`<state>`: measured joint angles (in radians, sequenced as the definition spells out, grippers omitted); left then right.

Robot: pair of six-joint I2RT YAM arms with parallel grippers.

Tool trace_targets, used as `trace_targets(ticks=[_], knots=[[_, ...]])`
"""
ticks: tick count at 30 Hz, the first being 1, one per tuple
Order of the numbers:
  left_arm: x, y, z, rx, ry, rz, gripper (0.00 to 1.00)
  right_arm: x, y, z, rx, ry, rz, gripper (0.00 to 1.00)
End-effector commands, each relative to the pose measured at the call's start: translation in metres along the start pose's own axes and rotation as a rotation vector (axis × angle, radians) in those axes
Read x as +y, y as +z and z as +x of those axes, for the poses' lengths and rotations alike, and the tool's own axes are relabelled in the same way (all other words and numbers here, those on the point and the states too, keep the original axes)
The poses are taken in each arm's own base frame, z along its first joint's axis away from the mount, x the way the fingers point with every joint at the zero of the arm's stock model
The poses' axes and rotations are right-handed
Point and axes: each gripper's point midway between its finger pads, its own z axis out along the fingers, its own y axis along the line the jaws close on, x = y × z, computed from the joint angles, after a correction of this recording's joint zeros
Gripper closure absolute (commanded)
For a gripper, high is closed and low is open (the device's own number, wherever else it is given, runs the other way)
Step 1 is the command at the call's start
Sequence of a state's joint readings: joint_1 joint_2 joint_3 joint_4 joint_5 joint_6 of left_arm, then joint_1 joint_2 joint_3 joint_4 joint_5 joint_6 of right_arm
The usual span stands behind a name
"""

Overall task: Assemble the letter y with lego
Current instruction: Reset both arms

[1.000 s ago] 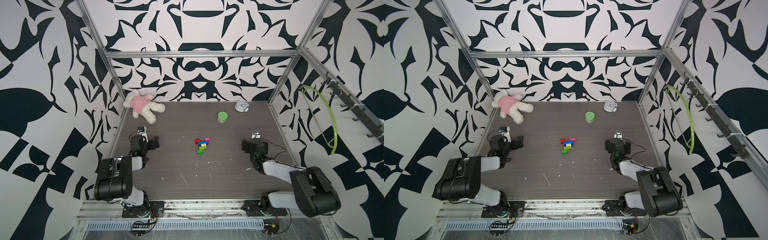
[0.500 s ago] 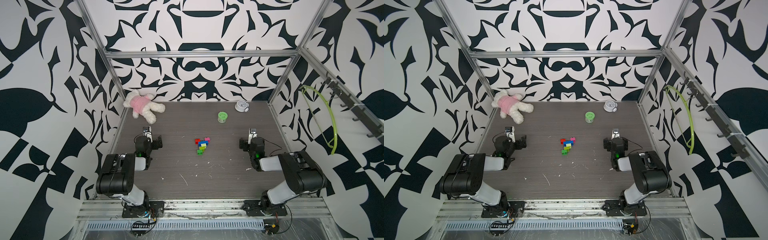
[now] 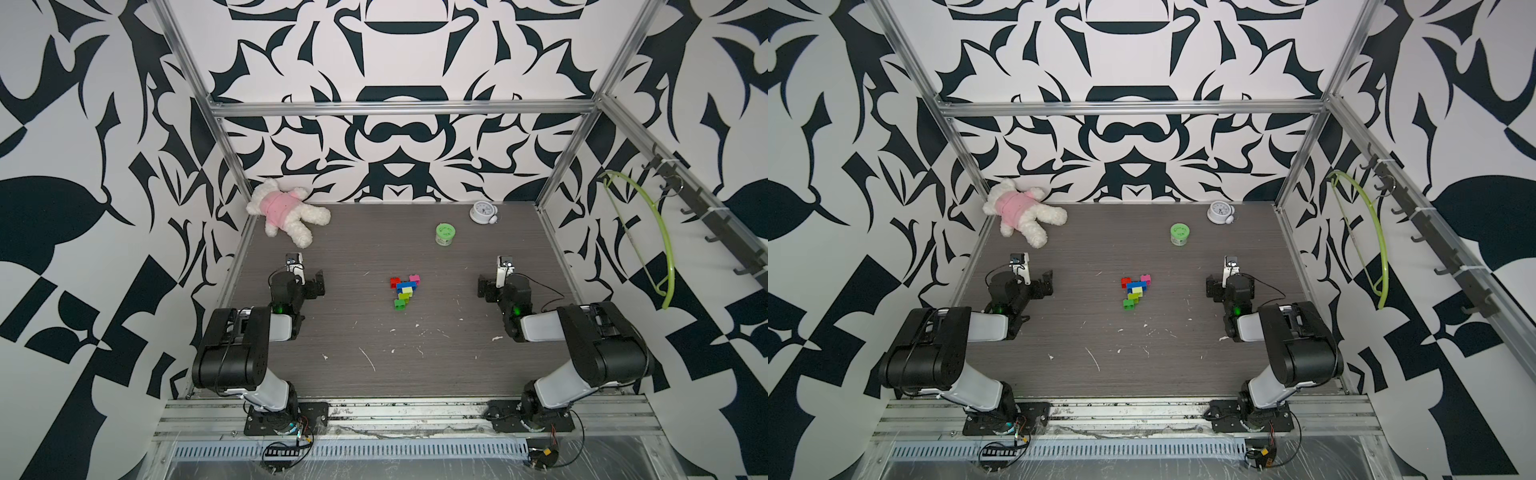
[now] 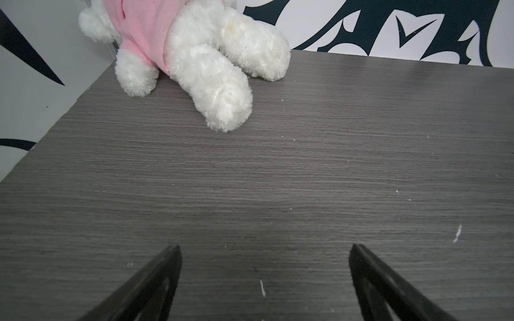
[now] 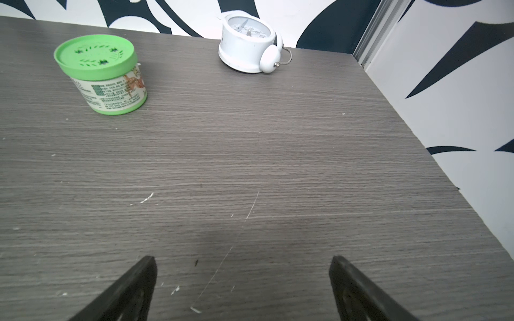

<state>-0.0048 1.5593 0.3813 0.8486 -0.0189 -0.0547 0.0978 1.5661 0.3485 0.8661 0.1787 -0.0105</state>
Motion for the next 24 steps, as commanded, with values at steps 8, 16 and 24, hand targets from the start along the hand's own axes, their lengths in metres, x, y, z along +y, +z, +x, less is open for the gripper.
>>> trace_targets(ticks=[8, 16, 24], knots=[[0.001, -0.001, -0.0121, -0.035, 0.009, -0.003, 0.01, 0.0003, -0.0019, -0.0187, -0.065, 0.016, -0.004, 0.01], [0.0008, -0.0007, -0.0116, -0.033, 0.008, -0.002, 0.01, 0.0008, -0.0019, -0.0187, -0.065, 0.015, -0.006, 0.01], [-0.0002, -0.0021, -0.0131, -0.041, -0.025, 0.064, 0.01, 0.0005, -0.0018, -0.0186, -0.065, 0.016, -0.004, 0.01]])
